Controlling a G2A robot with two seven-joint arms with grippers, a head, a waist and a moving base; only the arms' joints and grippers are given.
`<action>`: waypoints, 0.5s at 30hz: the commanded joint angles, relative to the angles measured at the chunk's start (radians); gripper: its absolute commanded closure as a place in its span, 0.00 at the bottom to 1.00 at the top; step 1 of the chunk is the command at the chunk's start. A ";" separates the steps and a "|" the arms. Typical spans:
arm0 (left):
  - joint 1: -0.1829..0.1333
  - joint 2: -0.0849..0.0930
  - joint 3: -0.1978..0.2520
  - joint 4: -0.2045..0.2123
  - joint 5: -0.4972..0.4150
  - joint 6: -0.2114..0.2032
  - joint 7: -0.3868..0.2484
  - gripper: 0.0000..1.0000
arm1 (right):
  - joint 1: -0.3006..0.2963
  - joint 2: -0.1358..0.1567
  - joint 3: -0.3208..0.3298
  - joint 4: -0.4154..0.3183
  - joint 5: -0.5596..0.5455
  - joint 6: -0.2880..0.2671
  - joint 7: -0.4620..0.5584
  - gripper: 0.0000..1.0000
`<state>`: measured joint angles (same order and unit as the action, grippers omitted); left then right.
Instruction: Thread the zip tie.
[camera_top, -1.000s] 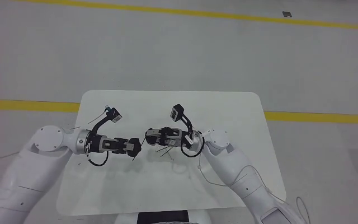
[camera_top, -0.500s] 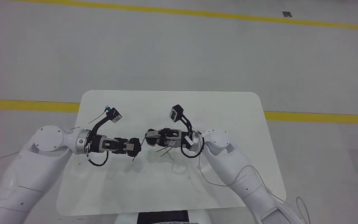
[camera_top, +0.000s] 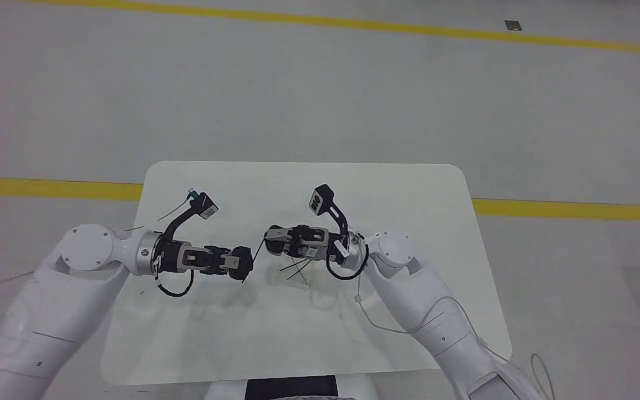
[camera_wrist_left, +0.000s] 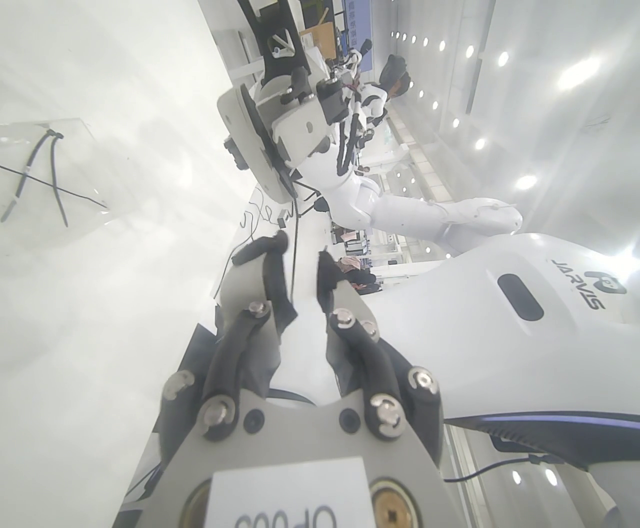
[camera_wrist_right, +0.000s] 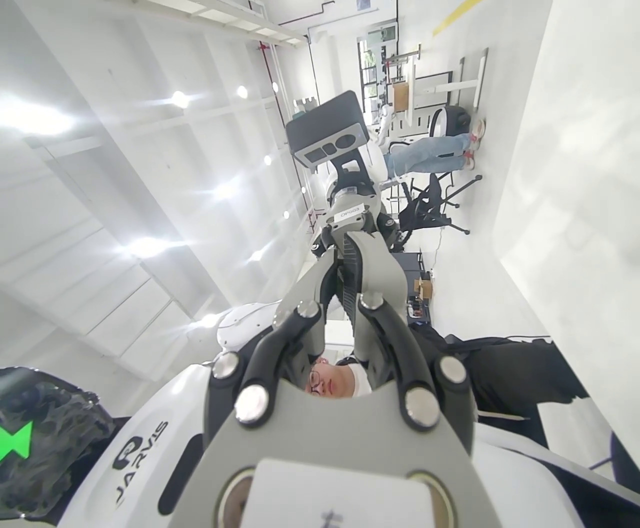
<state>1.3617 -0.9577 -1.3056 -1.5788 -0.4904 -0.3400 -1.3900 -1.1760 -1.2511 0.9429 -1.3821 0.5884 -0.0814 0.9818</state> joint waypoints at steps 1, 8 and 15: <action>0.000 0.000 0.000 0.000 0.000 0.000 0.000 0.00 | -0.005 0.003 0.010 -0.003 -0.007 -0.001 -0.003 1.00; 0.000 0.000 0.000 0.000 0.000 0.000 0.000 0.00 | -0.028 0.013 0.042 -0.026 -0.041 -0.004 -0.039 1.00; 0.000 0.000 0.000 0.000 0.000 0.000 0.000 0.00 | -0.028 0.013 0.042 -0.026 -0.041 -0.004 -0.039 1.00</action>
<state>1.3617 -0.9577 -1.3056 -1.5788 -0.4904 -0.3400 -1.3900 -1.2040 -1.2385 0.9848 -1.4078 0.5476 -0.0860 0.9425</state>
